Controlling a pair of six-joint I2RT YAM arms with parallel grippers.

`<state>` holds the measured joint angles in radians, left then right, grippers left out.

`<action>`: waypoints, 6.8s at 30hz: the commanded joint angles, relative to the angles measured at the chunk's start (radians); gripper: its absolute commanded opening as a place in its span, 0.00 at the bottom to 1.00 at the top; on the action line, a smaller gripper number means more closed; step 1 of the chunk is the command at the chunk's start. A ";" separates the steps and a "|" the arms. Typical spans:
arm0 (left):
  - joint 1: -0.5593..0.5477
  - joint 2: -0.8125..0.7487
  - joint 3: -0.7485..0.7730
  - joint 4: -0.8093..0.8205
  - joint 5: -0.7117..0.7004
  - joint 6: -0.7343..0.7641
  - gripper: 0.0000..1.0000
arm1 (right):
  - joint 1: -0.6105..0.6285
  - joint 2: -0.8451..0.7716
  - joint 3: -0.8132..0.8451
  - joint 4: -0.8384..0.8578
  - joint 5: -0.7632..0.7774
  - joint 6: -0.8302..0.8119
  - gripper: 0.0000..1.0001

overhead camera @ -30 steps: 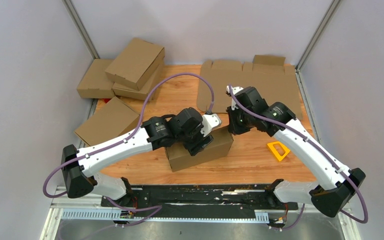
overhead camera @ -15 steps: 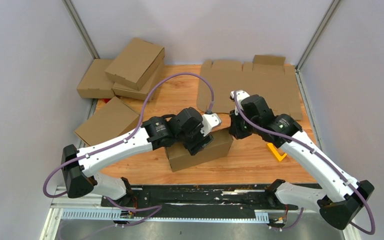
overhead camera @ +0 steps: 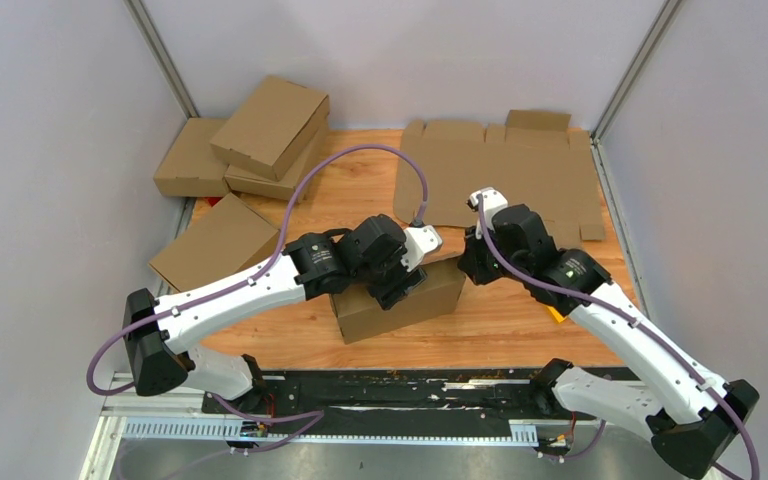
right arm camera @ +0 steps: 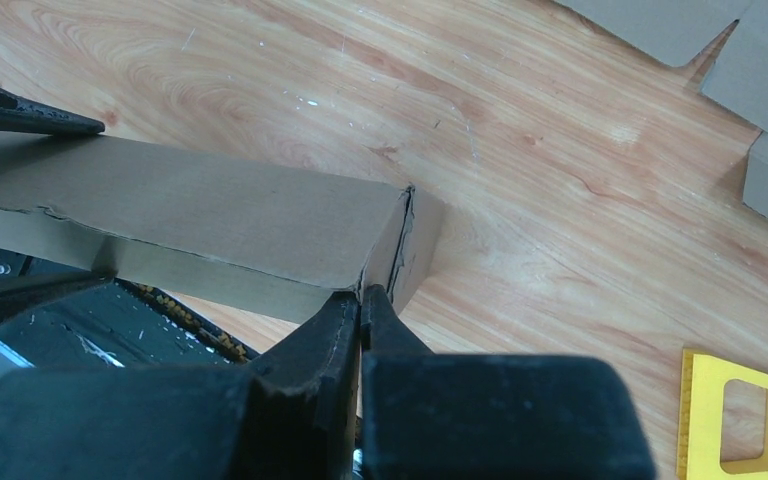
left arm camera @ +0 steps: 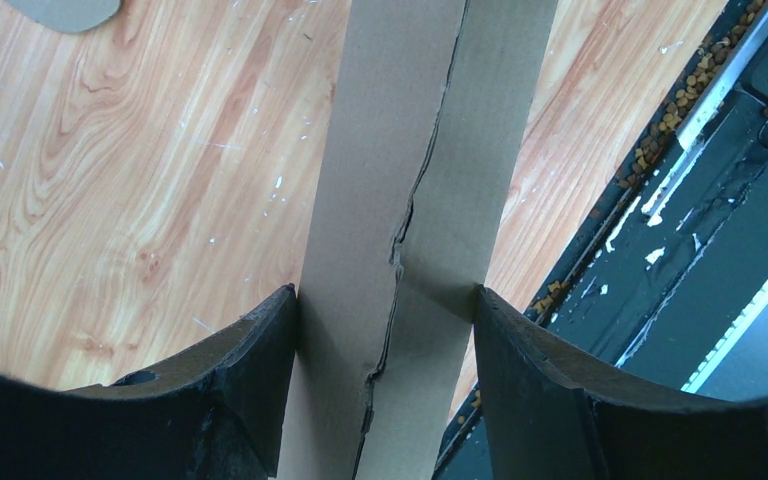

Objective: Fold the paper box

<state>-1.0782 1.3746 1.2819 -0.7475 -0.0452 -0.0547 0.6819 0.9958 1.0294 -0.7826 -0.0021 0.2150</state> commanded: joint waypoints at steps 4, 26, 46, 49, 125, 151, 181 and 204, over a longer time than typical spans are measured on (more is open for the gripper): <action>-0.005 0.057 -0.022 -0.019 0.000 -0.019 0.48 | 0.050 0.056 -0.056 -0.096 -0.008 0.007 0.00; -0.004 -0.227 -0.028 0.142 -0.044 -0.078 0.93 | 0.065 0.018 -0.067 -0.061 0.065 0.032 0.03; 0.012 -0.390 -0.376 0.354 -0.029 -0.274 0.04 | 0.066 -0.013 -0.074 -0.071 0.065 0.037 0.02; 0.012 -0.462 -0.523 0.475 -0.027 -0.316 0.03 | 0.066 -0.013 -0.076 -0.065 0.067 0.036 0.03; 0.011 -0.636 -0.250 -0.141 -0.051 -0.510 0.00 | 0.033 0.076 -0.033 -0.024 0.055 0.052 0.00; 0.011 -0.662 -0.376 0.041 -0.056 -0.524 0.00 | 0.032 0.074 0.074 -0.043 0.077 0.041 0.00; 0.138 -0.152 -0.256 0.277 -0.051 -0.235 0.83 | 0.032 -0.146 0.015 -0.081 0.275 0.076 1.00; 0.594 -0.380 -0.519 0.588 -0.425 -0.265 1.00 | -0.281 -0.270 -0.414 0.522 0.274 0.002 1.00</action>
<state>-0.4835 1.1492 0.9024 -0.2718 -0.2840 -0.3313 0.4122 0.8326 0.6910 -0.4370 0.1947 0.2924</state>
